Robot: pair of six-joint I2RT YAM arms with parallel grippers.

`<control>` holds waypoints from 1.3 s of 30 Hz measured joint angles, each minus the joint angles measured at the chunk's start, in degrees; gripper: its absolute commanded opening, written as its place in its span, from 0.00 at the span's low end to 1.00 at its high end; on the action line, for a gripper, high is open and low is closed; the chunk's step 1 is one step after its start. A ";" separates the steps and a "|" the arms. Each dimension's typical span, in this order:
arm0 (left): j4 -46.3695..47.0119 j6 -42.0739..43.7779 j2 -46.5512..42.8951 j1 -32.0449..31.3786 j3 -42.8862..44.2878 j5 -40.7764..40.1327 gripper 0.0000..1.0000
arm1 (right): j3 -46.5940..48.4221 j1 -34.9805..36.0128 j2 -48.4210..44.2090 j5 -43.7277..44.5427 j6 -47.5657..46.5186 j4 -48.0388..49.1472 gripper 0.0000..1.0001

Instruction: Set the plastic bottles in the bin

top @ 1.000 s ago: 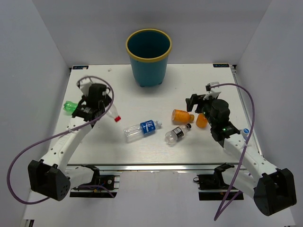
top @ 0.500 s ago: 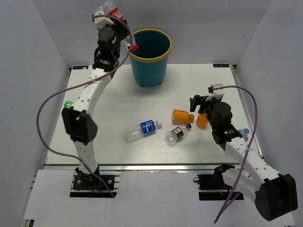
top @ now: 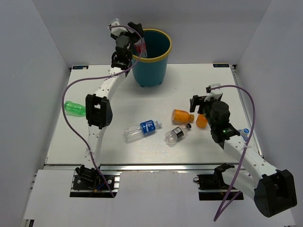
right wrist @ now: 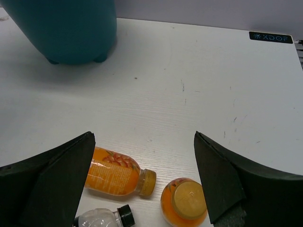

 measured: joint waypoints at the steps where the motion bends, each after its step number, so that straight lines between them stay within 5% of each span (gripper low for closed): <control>1: -0.17 0.02 0.17 -0.07 0.00 0.20 0.98 | 0.00 0.00 0.26 -0.13 -0.04 -0.02 0.89; 9: -3.63 1.38 -2.64 -0.59 0.85 3.28 0.98 | 0.37 0.00 1.81 -11.15 -3.32 -1.62 0.90; 13: -11.02 3.34 -12.90 -0.72 -5.84 4.79 0.98 | 2.97 1.36 3.98 -20.41 -6.05 -4.09 0.89; 25: -21.46 4.33 -67.32 0.57 -58.47 -4.44 0.98 | 17.94 18.49 18.43 -29.73 -24.00 -14.05 0.89; 30: -27.71 -2.99 -73.00 2.99 -77.24 -6.67 0.98 | 25.75 26.10 28.44 -30.47 -40.74 -22.10 0.89; 39: -35.08 -13.99 -80.43 3.26 -96.13 -6.03 0.98 | 38.29 33.97 45.35 -29.42 -57.79 -35.30 0.89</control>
